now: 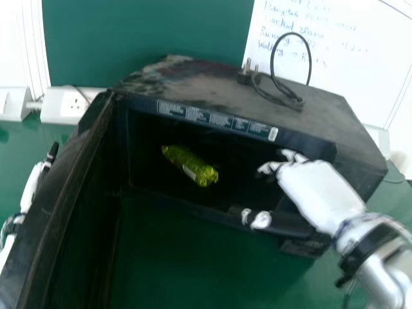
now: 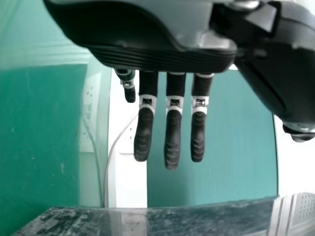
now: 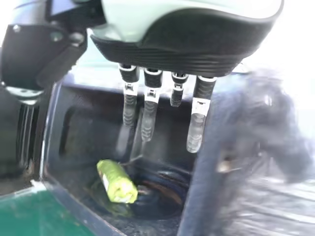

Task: Put biscuit inside oven

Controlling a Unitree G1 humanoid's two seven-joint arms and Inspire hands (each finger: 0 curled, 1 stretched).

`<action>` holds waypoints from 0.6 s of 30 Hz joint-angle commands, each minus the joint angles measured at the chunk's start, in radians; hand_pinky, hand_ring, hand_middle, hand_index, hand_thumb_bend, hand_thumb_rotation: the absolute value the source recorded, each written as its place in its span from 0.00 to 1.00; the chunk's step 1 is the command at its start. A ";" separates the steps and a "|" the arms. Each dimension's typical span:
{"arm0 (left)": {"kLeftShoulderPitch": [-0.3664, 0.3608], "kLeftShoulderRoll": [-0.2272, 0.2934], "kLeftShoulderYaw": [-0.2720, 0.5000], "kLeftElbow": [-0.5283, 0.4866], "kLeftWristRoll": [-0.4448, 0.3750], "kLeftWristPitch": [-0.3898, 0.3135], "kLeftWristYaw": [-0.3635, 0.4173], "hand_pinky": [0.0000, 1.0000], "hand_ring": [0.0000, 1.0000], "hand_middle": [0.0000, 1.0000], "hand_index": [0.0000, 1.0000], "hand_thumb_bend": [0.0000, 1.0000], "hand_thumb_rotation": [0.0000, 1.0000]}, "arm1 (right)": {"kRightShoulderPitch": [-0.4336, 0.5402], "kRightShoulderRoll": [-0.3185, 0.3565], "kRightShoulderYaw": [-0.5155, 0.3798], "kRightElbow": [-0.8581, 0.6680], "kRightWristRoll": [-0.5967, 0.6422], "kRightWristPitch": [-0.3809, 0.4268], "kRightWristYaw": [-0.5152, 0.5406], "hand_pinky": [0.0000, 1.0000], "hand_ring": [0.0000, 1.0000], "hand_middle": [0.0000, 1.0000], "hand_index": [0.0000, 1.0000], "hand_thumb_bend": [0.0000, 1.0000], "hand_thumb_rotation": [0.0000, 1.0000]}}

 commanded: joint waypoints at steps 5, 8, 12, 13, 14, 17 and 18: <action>0.003 -0.008 0.002 0.062 -0.019 -0.195 -0.077 0.24 0.29 0.37 0.49 0.52 0.07 | 0.032 -0.095 -0.206 0.027 0.226 0.044 0.048 0.53 0.65 0.71 0.78 0.89 0.69; 0.001 -0.016 0.003 0.083 -0.028 -0.275 -0.098 0.25 0.31 0.37 0.48 0.52 0.08 | 0.051 -0.112 -0.284 0.051 0.307 0.063 0.042 0.54 0.67 0.74 0.79 0.88 0.68; 0.004 -0.021 0.001 0.088 -0.054 -0.325 -0.128 0.25 0.32 0.38 0.48 0.52 0.08 | 0.089 -0.132 -0.352 0.064 0.307 0.116 0.008 0.53 0.63 0.71 0.80 0.92 0.67; 0.005 -0.020 -0.002 0.085 -0.056 -0.332 -0.132 0.25 0.32 0.38 0.48 0.52 0.08 | 0.100 -0.135 -0.364 0.070 0.303 0.117 -0.006 0.54 0.64 0.72 0.80 0.93 0.67; 0.008 -0.019 -0.006 0.083 -0.052 -0.341 -0.136 0.25 0.32 0.38 0.48 0.52 0.08 | 0.109 -0.132 -0.376 0.075 0.301 0.118 -0.021 0.55 0.65 0.73 0.81 0.93 0.68; 0.011 -0.011 -0.014 0.089 -0.038 -0.383 -0.154 0.25 0.33 0.39 0.48 0.52 0.08 | 0.135 -0.092 -0.409 0.073 0.297 0.129 -0.089 0.52 0.61 0.70 0.80 0.91 0.60; 0.011 -0.007 -0.017 0.095 -0.031 -0.401 -0.160 0.25 0.33 0.39 0.48 0.52 0.08 | 0.146 -0.080 -0.422 0.073 0.299 0.133 -0.109 0.51 0.61 0.69 0.79 0.89 0.56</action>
